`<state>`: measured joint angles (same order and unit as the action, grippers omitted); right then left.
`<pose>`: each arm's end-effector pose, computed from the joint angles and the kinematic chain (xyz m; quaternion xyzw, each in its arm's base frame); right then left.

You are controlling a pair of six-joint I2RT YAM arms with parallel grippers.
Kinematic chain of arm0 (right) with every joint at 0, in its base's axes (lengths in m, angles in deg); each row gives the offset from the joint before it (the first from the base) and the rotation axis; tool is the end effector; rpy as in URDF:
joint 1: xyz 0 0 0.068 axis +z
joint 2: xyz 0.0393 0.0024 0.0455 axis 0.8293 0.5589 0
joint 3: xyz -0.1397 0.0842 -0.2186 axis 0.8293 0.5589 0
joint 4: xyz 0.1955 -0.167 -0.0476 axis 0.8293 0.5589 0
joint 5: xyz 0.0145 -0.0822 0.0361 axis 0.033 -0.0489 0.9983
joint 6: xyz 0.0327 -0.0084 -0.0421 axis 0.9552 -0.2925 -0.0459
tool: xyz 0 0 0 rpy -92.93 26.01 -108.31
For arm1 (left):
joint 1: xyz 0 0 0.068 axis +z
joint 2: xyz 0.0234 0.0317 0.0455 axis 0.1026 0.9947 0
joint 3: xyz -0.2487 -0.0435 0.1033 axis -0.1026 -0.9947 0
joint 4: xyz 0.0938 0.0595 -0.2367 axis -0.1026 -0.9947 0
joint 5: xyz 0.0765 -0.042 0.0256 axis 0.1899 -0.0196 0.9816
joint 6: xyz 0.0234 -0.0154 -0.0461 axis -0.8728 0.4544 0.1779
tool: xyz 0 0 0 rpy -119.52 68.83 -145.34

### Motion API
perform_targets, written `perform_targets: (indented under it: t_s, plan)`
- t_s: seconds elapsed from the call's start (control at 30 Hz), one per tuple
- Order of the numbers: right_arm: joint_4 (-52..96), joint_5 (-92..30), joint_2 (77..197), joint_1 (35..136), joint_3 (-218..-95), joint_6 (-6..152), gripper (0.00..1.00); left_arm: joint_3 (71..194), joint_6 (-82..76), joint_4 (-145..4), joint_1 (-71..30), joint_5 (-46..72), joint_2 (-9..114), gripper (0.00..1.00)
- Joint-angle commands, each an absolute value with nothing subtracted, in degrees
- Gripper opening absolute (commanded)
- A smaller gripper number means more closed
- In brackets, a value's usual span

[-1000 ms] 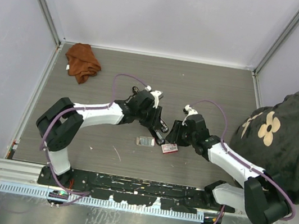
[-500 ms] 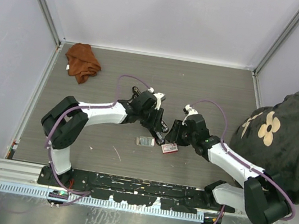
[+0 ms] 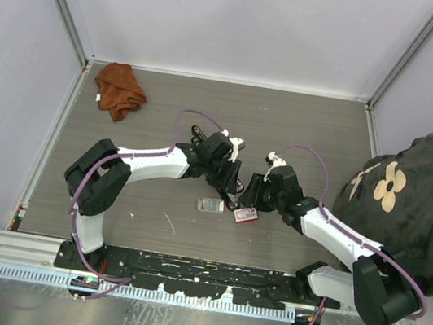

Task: Load the staples into the stapler
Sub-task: Adjust the staple in the stapler.

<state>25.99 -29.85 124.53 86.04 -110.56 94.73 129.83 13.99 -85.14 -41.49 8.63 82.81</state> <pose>0.1981 0.1210 0.1783 -0.0424 0.9149 0.2569 0.3085 0.2624 -0.2966 0.1876 0.1900 0.9126 -0.2948 0.2102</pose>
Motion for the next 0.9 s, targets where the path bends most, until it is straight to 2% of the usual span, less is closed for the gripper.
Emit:
perform_targets:
  t_s: [0.0,0.87]
  plan:
    - [22.64,-29.9,125.02,85.93,-110.19,95.09,0.48,131.87,12.82,-86.74,-42.19,5.96,82.95,0.36]
    - [20.3,-30.29,125.95,85.99,-107.81,96.21,0.48,128.96,21.53,-79.38,-42.33,-1.04,80.91,0.31]
